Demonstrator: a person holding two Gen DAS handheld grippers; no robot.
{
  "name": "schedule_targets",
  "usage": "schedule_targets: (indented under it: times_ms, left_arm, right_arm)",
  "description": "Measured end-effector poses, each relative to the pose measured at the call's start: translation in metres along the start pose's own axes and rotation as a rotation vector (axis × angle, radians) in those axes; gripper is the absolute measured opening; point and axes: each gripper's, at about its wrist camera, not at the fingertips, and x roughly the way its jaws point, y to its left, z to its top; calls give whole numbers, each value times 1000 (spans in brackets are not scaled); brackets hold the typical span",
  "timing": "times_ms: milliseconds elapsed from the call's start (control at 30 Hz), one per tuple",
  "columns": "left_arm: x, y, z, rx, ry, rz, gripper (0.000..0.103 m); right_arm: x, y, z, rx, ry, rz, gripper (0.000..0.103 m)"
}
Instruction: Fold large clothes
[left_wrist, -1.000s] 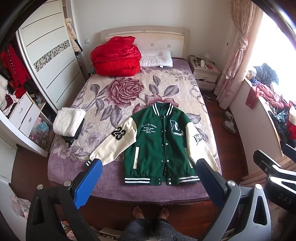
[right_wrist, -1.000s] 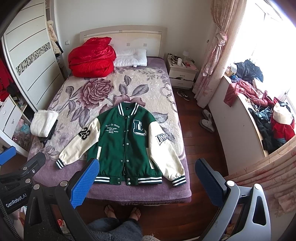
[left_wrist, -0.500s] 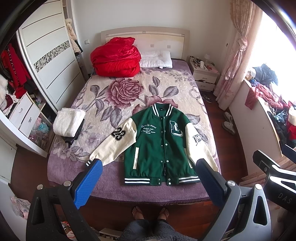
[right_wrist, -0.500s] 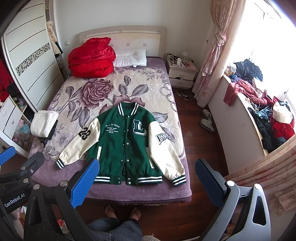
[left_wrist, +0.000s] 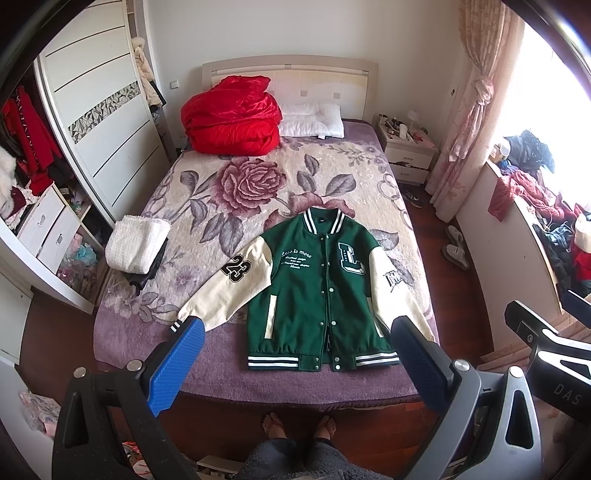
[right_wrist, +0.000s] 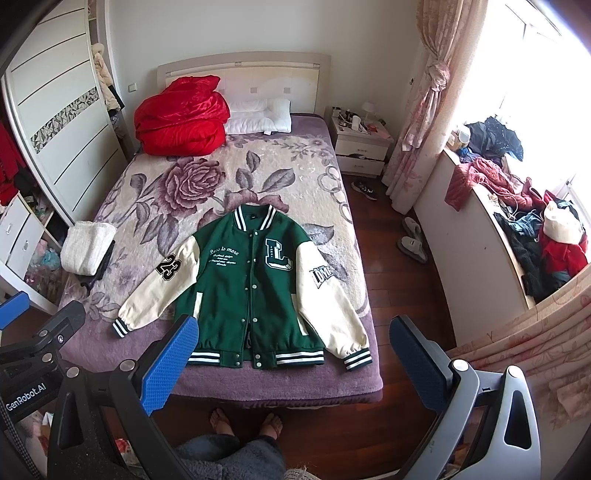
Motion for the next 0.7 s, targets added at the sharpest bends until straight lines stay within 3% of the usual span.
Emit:
schedule_targets:
  times_ms: [467, 600, 700]
  left_arm:
    - [1, 1, 10, -1, 4, -11, 103]
    - [21, 8, 25, 4, -8, 8, 103]
    - [54, 20, 34, 7, -40, 63, 103]
  right_arm:
    - [-1, -1, 3, 7, 6, 3, 103]
    - [12, -9, 8, 59, 12, 32, 103]
    - [50, -23, 6, 139, 44, 60, 103]
